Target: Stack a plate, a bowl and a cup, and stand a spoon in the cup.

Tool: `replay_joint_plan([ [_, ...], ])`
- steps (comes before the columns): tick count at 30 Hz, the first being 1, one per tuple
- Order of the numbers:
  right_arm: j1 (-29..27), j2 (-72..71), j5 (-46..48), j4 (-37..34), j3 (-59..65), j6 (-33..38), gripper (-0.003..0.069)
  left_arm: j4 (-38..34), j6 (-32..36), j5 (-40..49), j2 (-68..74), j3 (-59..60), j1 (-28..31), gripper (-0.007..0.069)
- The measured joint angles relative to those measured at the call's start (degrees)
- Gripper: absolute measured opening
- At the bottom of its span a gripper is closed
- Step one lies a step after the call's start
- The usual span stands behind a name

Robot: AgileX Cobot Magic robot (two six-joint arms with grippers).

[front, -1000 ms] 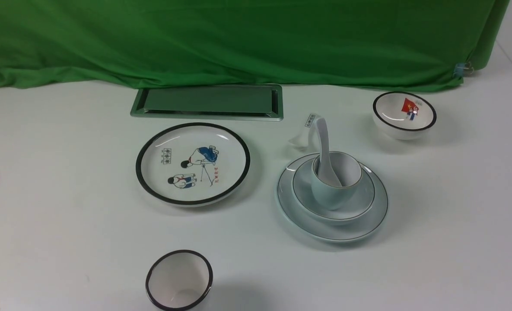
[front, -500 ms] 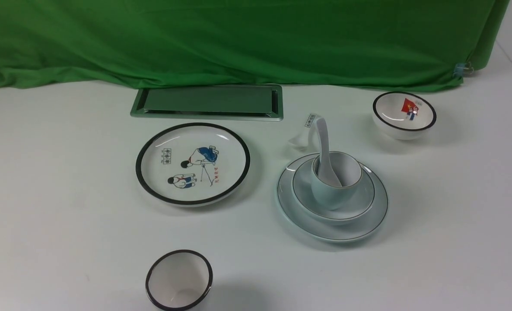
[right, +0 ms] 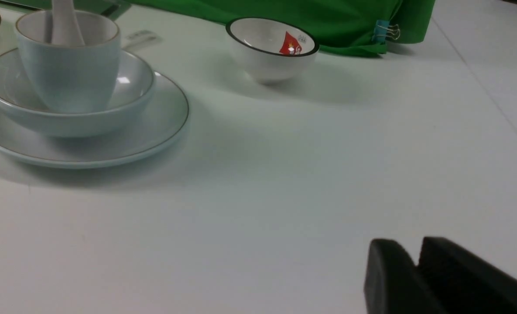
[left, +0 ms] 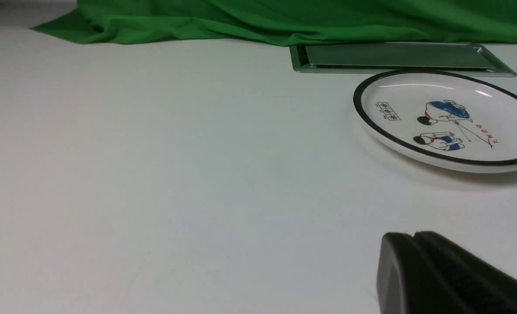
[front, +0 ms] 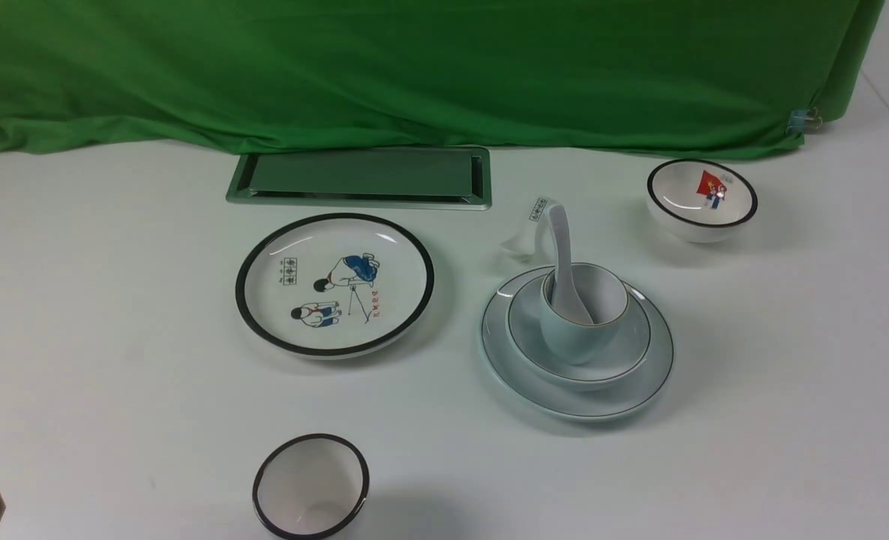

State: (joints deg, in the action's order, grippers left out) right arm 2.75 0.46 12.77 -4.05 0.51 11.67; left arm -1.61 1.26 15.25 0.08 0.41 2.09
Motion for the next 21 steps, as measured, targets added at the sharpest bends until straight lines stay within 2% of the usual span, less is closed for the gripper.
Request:
replay_joint_plan([
  [5,0.0,0.0,0.0,0.0,0.0,0.0,0.0145,-2.7,1.3,-0.8,0.0,0.0,0.0,-0.0031],
  [21,0.0,0.0,0.0,0.0,0.0,0.0,0.0181,-2.9,1.8,-0.8,0.0,0.0,0.0,-0.003],
])
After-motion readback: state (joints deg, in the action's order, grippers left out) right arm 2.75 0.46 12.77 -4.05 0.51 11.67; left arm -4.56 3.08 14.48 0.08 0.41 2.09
